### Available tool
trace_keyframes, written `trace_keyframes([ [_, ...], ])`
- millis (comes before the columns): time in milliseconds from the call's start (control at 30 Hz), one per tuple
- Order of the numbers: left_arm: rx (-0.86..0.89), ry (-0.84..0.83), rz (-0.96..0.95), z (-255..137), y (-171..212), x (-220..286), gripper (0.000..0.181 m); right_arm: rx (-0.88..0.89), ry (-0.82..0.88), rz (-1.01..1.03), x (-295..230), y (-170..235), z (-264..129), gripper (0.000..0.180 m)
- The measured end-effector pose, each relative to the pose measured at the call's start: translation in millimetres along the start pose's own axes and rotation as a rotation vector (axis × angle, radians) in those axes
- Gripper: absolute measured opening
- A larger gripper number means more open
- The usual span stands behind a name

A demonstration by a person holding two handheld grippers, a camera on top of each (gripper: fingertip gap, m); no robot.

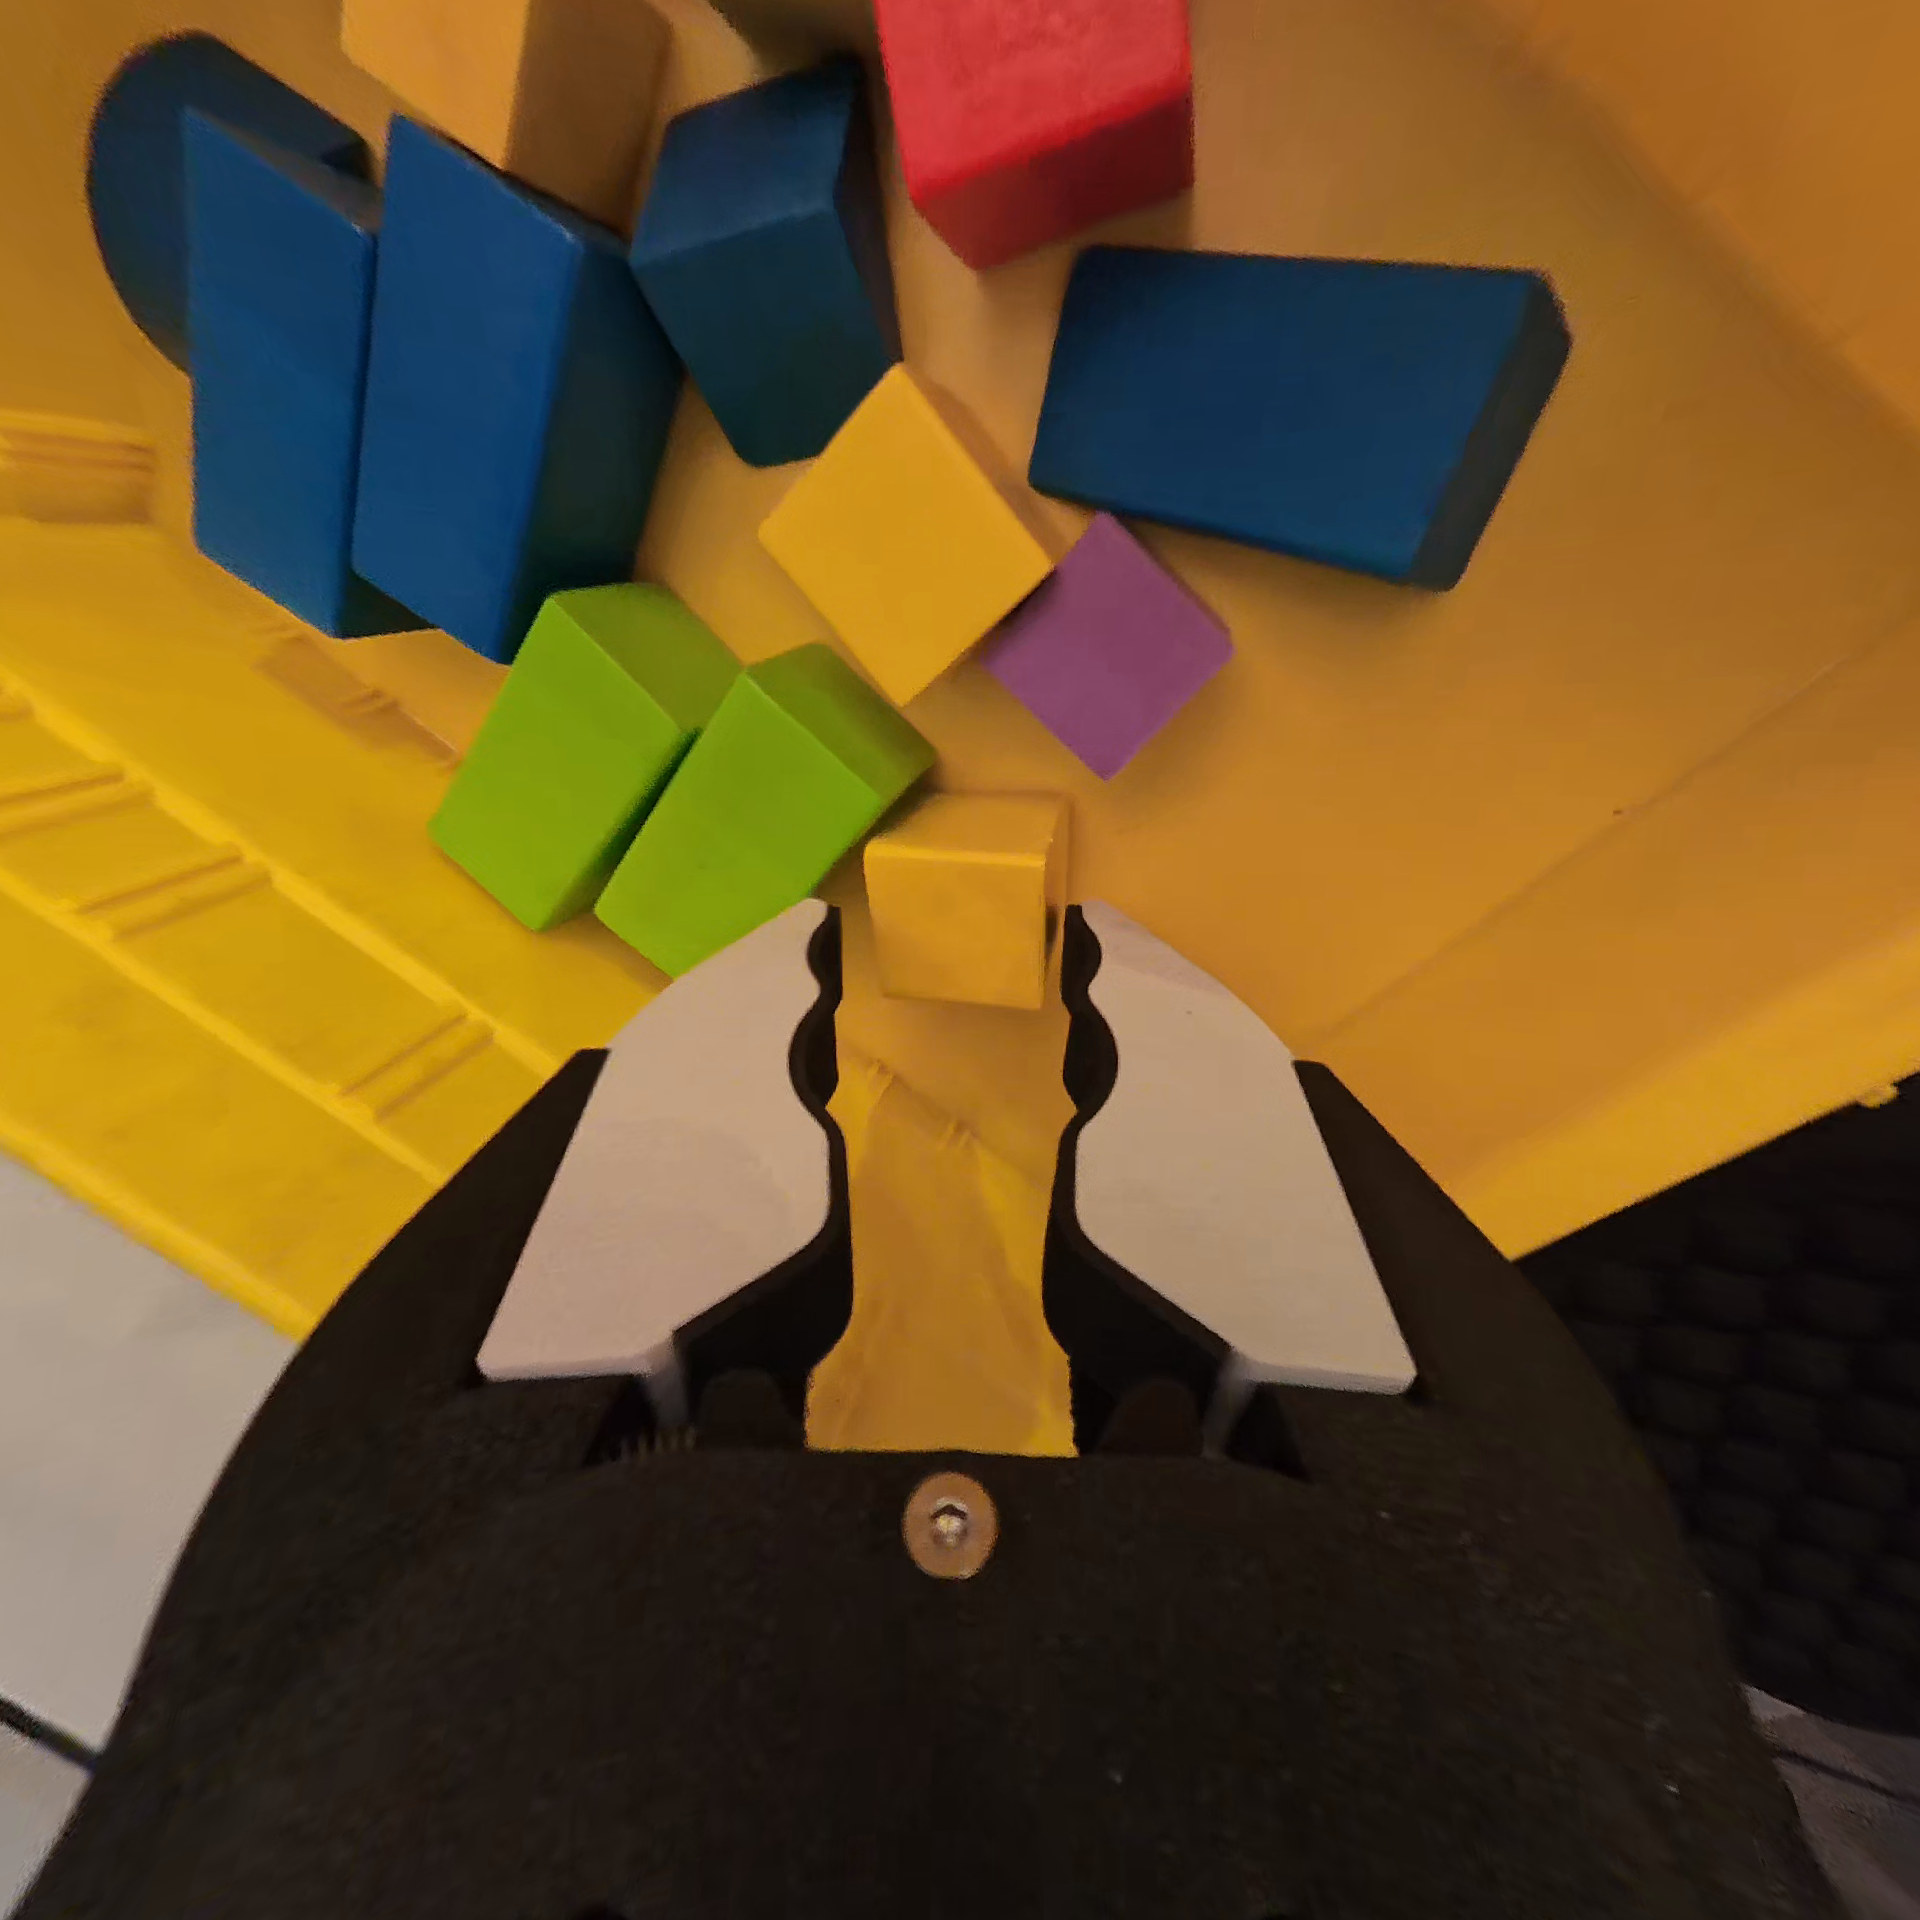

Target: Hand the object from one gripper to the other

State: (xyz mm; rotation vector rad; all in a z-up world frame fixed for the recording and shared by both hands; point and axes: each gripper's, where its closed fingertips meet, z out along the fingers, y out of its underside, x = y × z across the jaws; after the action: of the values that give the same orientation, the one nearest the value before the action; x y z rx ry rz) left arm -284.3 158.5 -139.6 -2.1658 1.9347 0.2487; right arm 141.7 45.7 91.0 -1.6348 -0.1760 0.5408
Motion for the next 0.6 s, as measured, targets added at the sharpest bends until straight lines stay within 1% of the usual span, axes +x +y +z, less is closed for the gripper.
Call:
trace_keyframes([
  [133,-0.055,-0.006,0.026,7.8,5.0,0.0,0.041,-0.013,0.004,0.012,4.4,3.8,1.5,0.034],
  [200,-0.045,-0.009,0.03,7.8,1.8,0.5,0.037,-0.023,0.004,0.012,4.9,6.1,3.3,0.034],
  [433,-0.039,-0.031,0.035,5.3,0.7,-1.8,0.036,-0.094,0.016,-0.003,7.0,20.9,9.9,0.034],
  [533,0.004,-0.052,0.018,-9.9,-3.0,-5.8,0.036,-0.094,0.005,-0.035,2.9,21.0,13.5,0.034],
  [600,0.087,-0.066,-0.003,-32.5,-13.5,-8.3,0.036,-0.051,-0.027,-0.113,-9.0,14.1,16.8,0.034],
])
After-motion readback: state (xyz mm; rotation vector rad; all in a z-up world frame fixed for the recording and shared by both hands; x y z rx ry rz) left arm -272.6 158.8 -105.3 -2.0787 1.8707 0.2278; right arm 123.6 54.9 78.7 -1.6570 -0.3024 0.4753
